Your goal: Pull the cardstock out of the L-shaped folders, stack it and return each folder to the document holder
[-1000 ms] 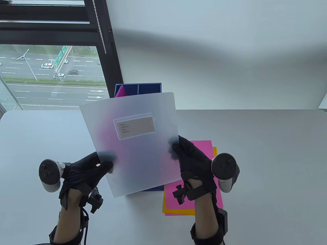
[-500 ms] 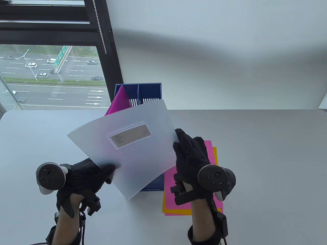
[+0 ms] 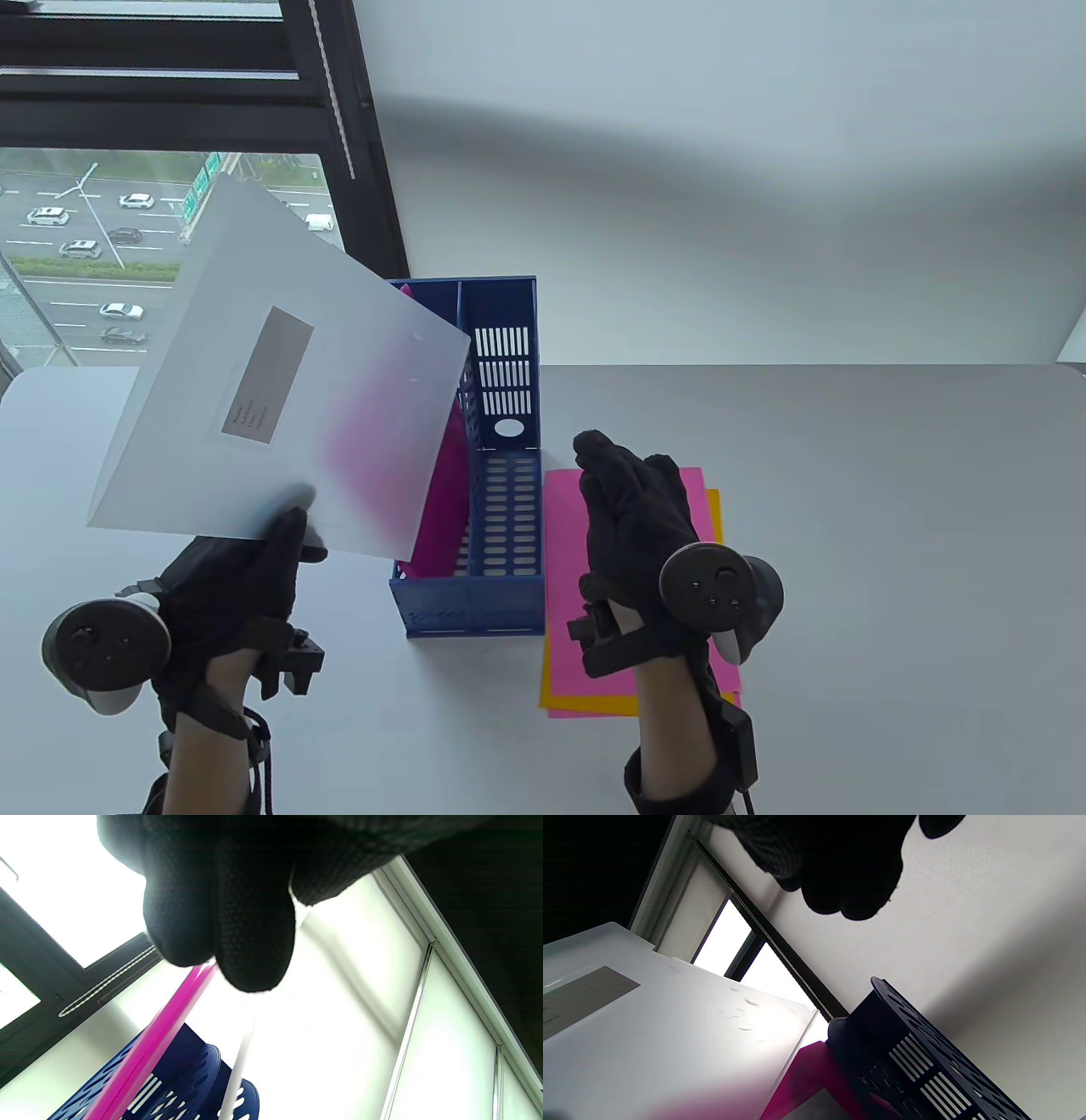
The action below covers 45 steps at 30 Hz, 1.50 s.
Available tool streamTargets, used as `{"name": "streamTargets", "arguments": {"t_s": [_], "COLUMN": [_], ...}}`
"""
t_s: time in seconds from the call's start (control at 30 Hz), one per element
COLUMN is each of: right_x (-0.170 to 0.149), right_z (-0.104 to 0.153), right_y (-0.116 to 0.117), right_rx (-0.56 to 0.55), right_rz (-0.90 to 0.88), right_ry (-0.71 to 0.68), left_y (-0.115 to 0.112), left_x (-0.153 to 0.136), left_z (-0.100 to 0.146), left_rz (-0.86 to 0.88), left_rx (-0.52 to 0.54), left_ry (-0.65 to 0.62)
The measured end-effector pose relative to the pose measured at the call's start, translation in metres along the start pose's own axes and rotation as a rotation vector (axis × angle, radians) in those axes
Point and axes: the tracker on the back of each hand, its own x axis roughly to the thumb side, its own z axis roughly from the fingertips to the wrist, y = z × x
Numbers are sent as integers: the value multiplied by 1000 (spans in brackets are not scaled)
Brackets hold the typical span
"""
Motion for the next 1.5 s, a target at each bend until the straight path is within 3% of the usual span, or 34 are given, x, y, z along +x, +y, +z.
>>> {"name": "streamTargets", "arguments": {"t_s": [0.23, 0.63, 0.83, 0.9, 1.0, 1.13, 1.33, 1.5], "right_x": [-1, -1, -4, -5, -6, -11, -30, -48], "right_z": [0, -1, -2, -2, -3, -4, 0, 5], "right_y": [-1, 1, 2, 3, 5, 13, 31, 48], "right_rx": [-1, 26, 30, 31, 29, 59, -8, 34], "right_rz": [-12, -18, 14, 59, 166, 425, 541, 582], "right_ry": [3, 9, 15, 15, 14, 49, 88, 158], "left_y": [-21, -82, -77, -69, -53, -43, -59, -81], "left_x": [-6, -39, -48, -49, -50, -53, -69, -89], "left_z": [-4, -5, -7, -8, -8, -8, -4, 7], "left_rz": [-103, -191, -132, -127, -139, -220, -391, -539], "left_rx": [-133, -416, -516, -506, -410, -275, -218, -150], "left_ry": [126, 309, 364, 368, 359, 280, 131, 32]}}
